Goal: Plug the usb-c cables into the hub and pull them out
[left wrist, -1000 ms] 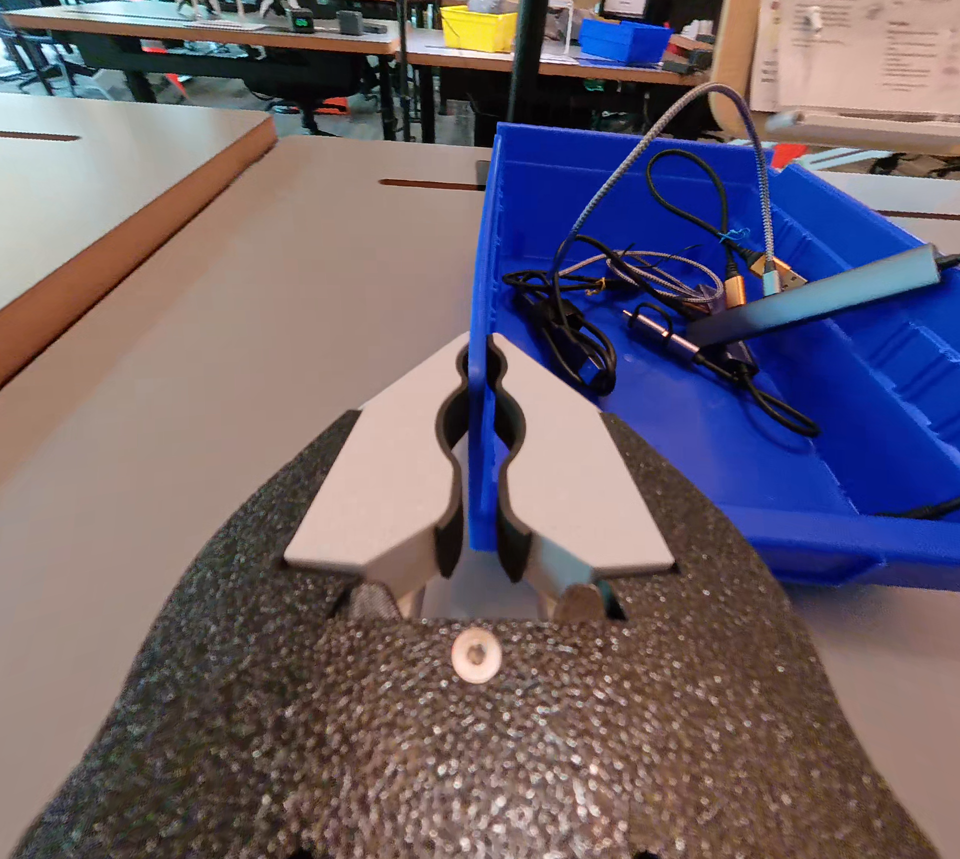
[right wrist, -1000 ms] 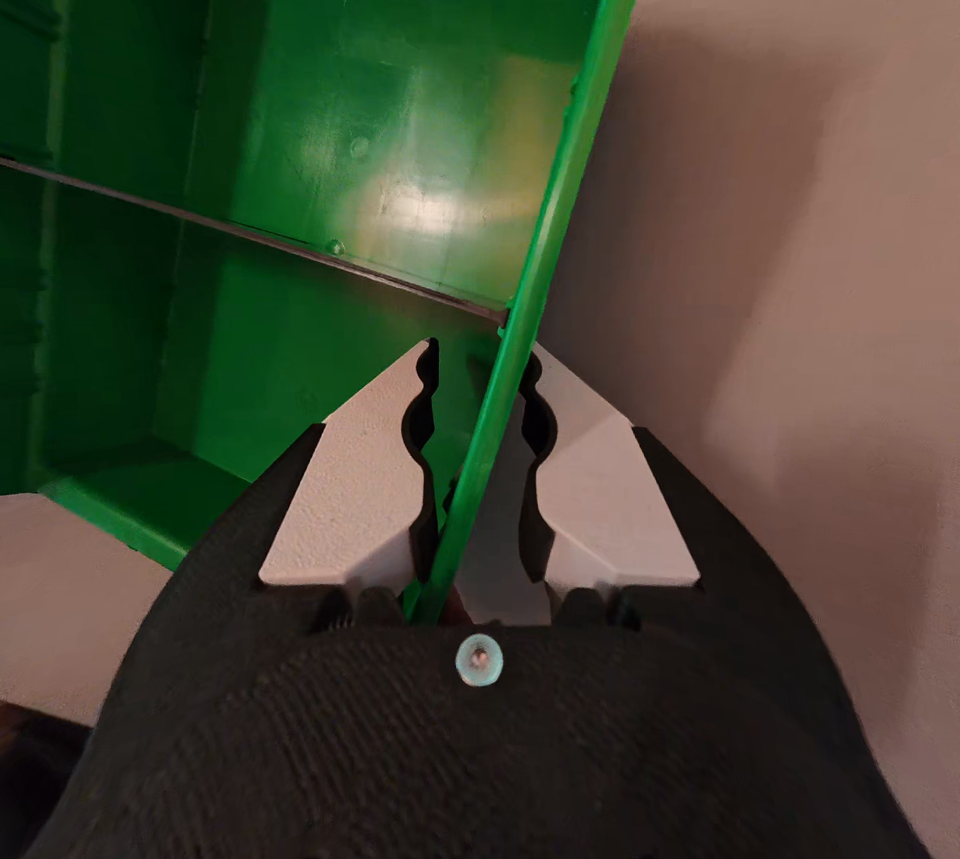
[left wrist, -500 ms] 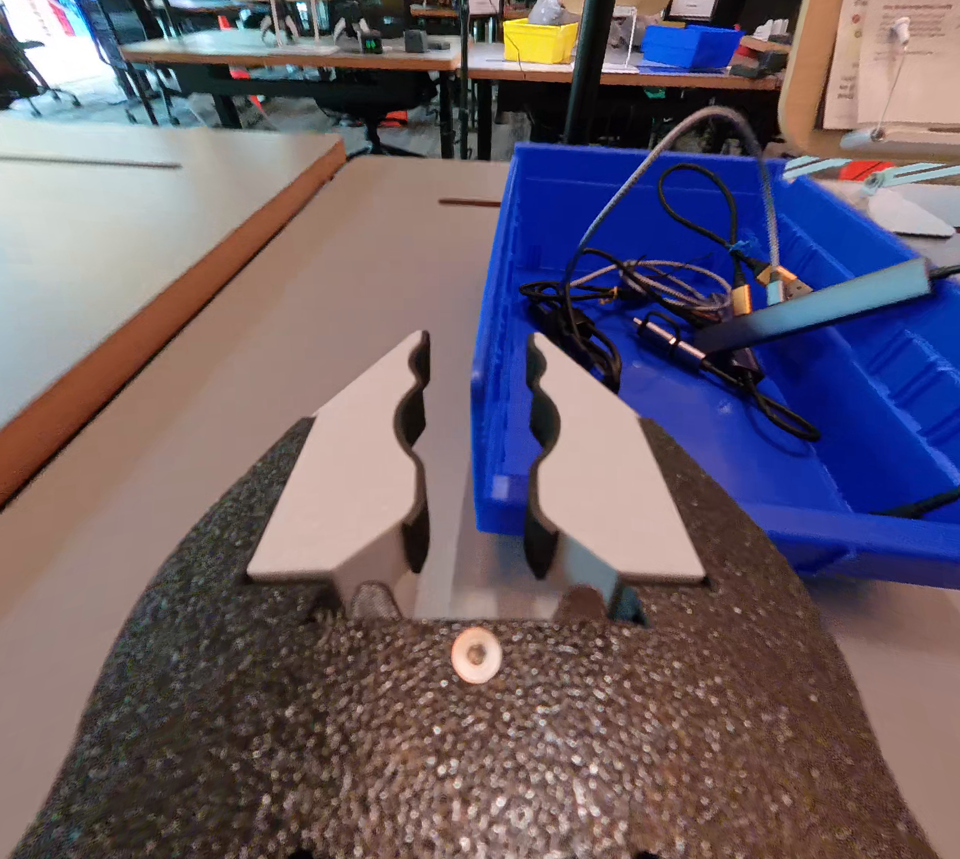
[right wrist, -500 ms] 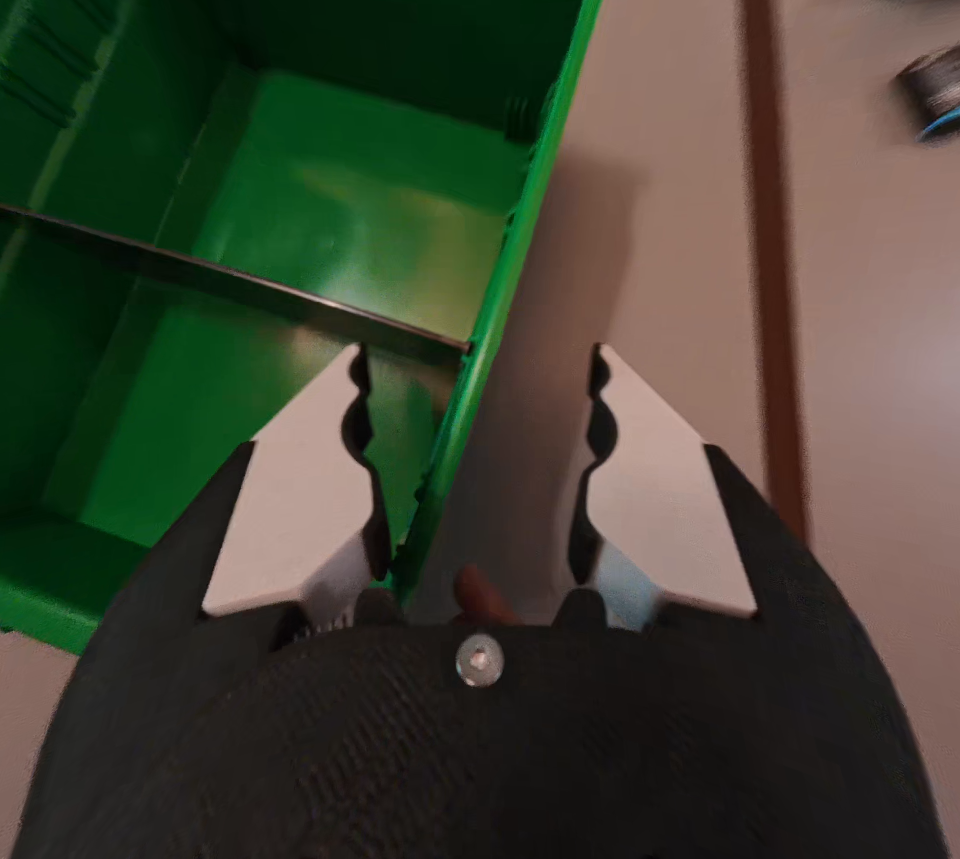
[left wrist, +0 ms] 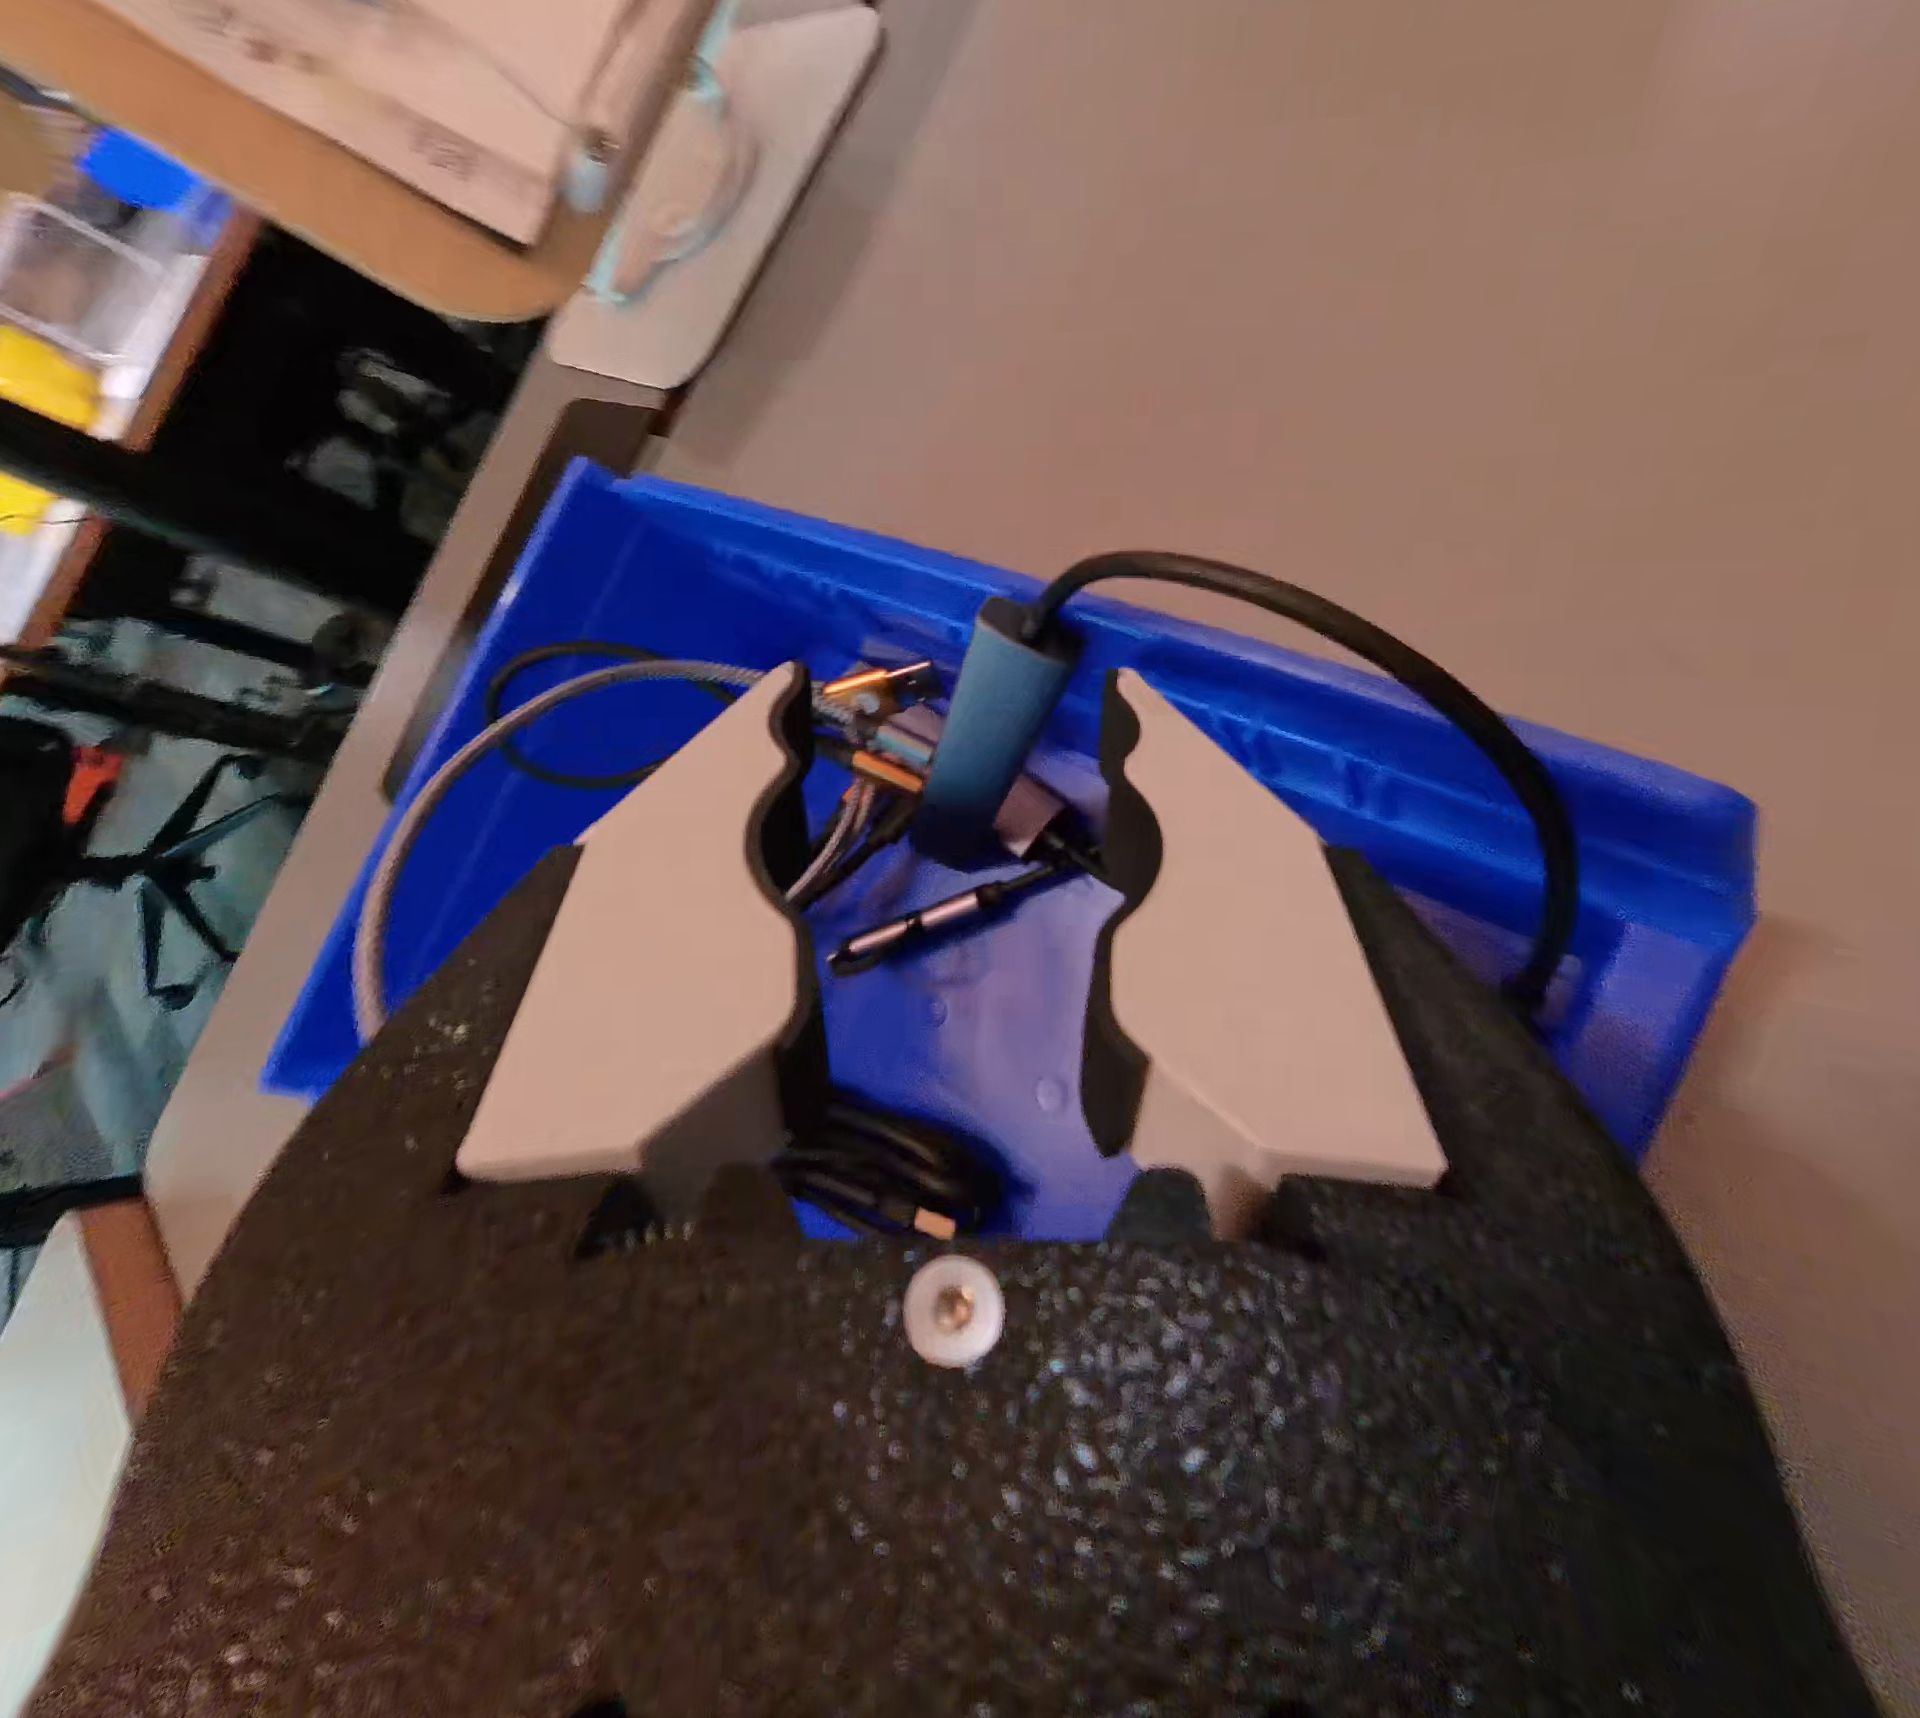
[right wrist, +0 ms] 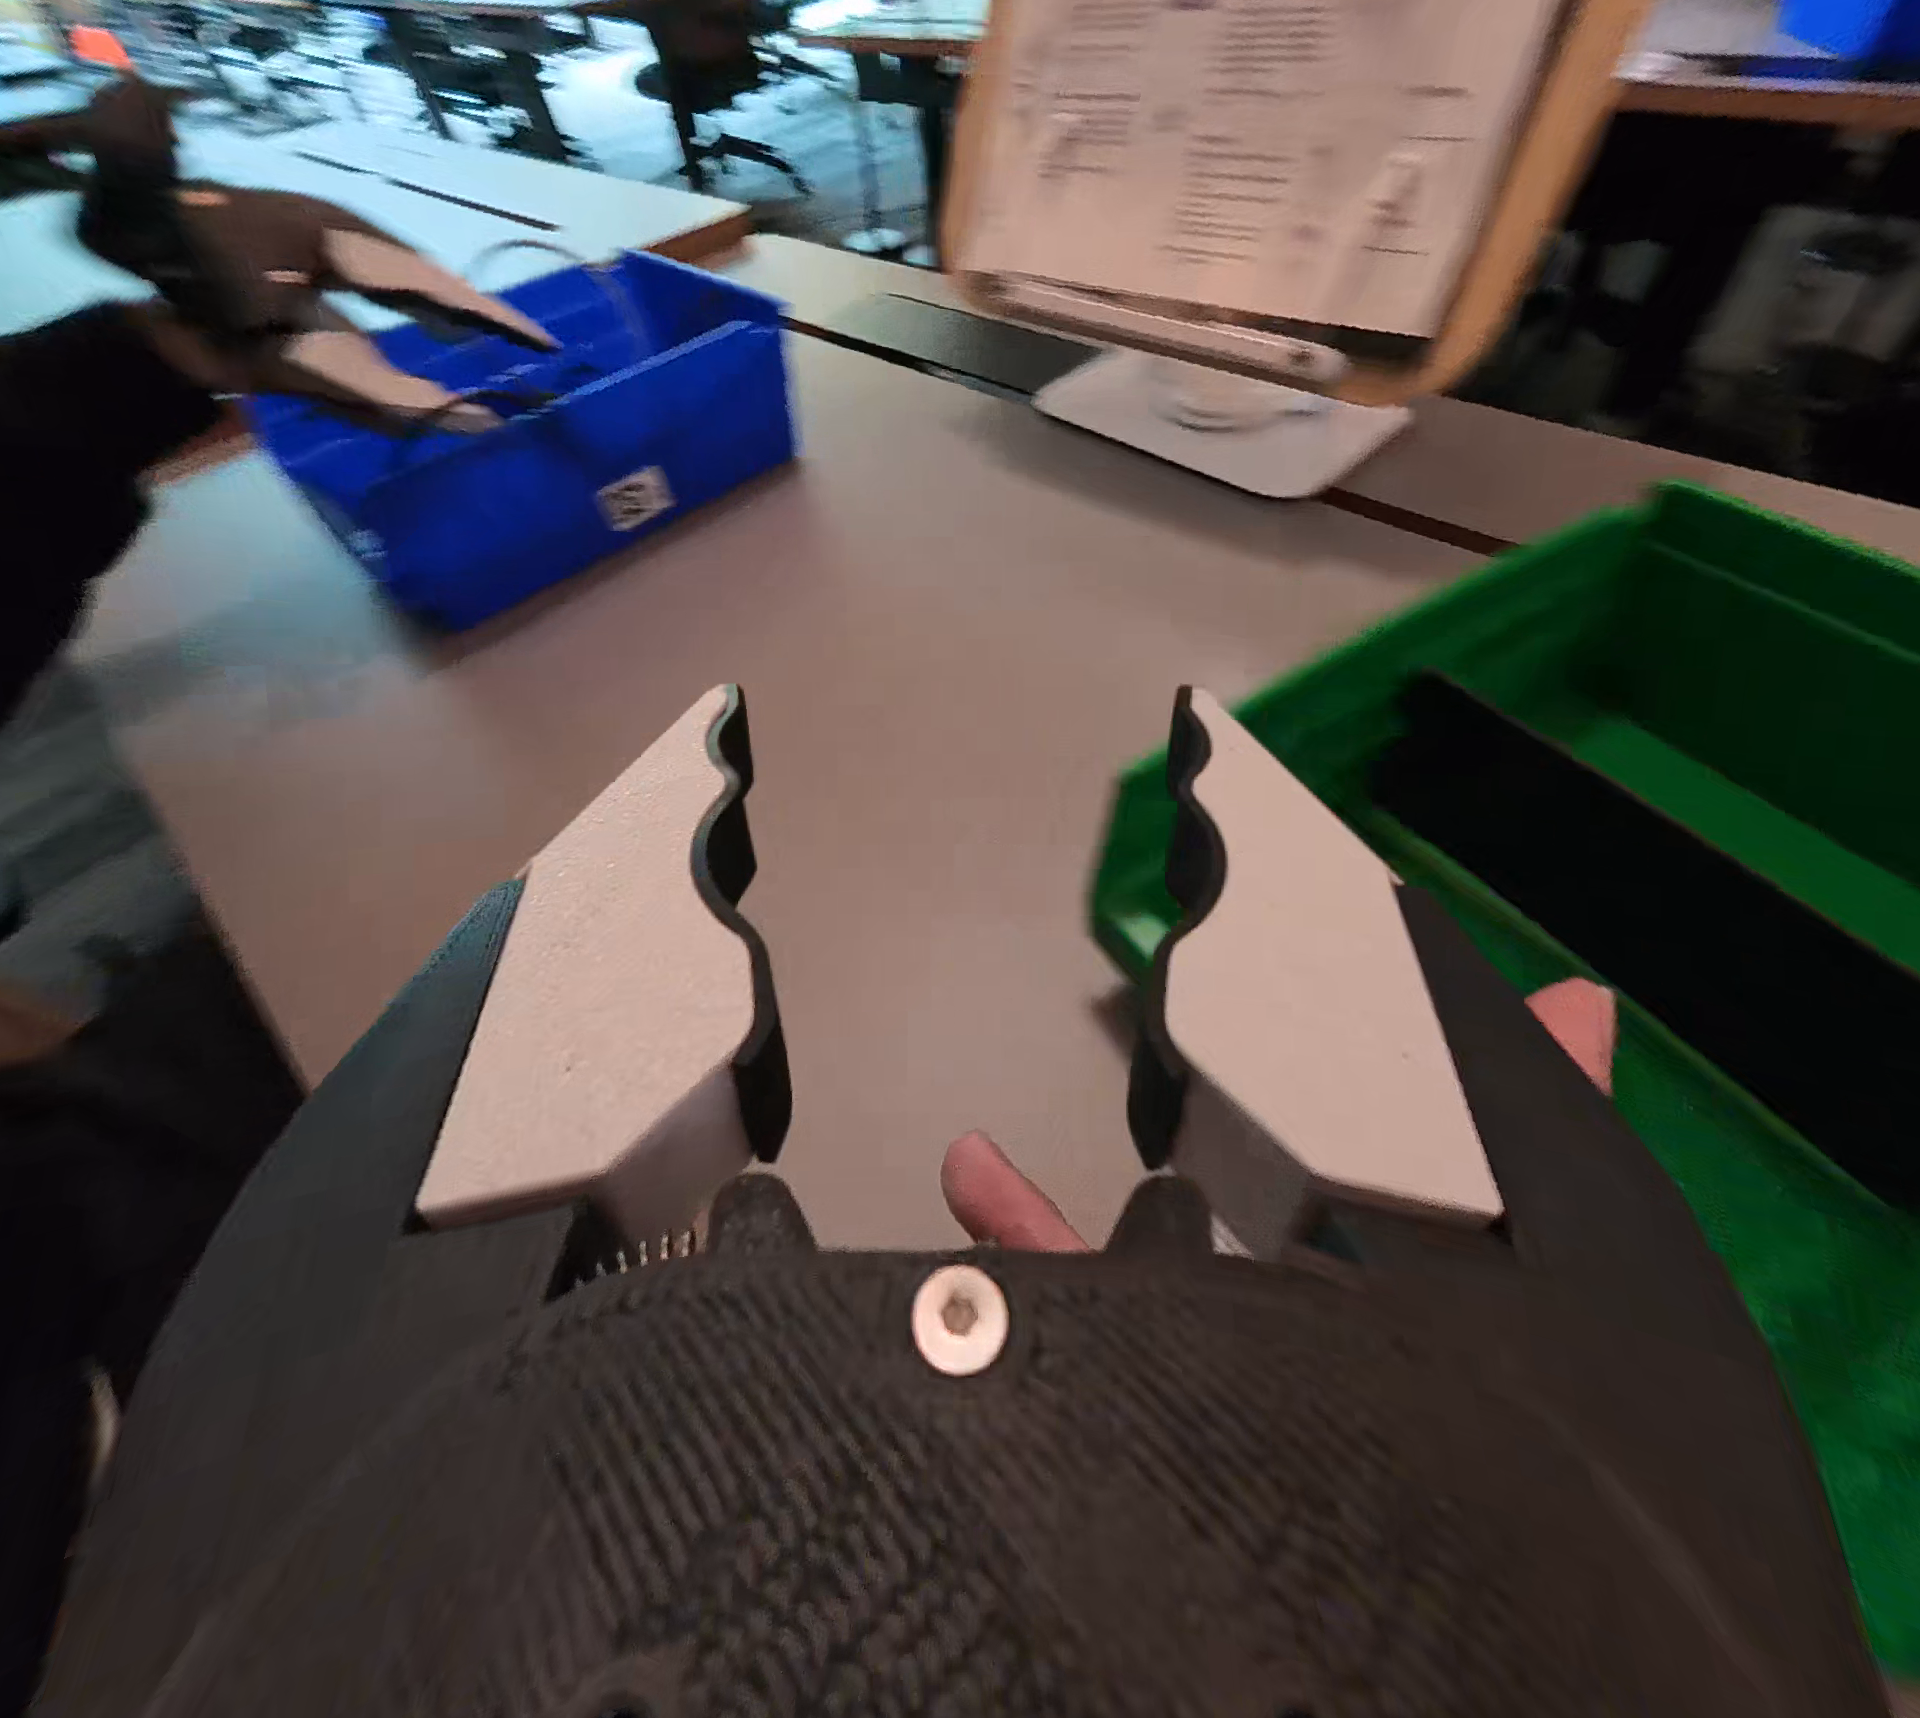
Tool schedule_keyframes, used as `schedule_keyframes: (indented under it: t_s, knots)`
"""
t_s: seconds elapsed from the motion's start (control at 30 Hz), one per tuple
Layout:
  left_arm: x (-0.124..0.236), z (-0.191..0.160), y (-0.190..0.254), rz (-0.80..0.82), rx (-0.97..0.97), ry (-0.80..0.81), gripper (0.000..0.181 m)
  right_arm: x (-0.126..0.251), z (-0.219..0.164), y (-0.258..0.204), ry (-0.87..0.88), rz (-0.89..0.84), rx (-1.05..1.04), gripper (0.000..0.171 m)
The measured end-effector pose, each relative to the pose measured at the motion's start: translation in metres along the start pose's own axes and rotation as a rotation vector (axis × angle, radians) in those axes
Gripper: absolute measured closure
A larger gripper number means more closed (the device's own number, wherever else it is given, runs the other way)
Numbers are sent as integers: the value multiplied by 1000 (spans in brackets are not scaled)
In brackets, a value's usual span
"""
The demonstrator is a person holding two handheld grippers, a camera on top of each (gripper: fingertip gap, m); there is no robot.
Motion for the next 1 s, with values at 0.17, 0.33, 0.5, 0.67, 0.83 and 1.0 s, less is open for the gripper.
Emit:
schedule_keyframes:
  t_s: [0.17,0.33,0.5,0.67,0.83,1.0]
  knots:
    - [-21,-2,1,-96,-5,-15,160,-41,-19,-56,-18,175,16,95]
    - [-25,-13,13,-124,-39,-58,143,-64,-20,-71,-83,191,63,93]
    - [-33,-16,7,-51,-139,-102,128,-66,-25,-79,-106,206,111,93]
    - [-49,-19,9,-50,-226,-136,155,-62,-30,-77,-103,203,107,92]
    - [-29,-8,-10,12,-128,-100,159,-54,-30,-69,-83,171,112,91]
    - [45,47,-59,167,-2,96,160,-54,-28,-60,-63,147,71,91]
Point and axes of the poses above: each gripper's, where its closed fingertips meet, x back along the fingers, z out of its top, y = z × x across the jaws, the point moved 6 cm from there along x, back along the fingers, and after that the axes turned 7 degrees about -x, right-handed, at the moved point
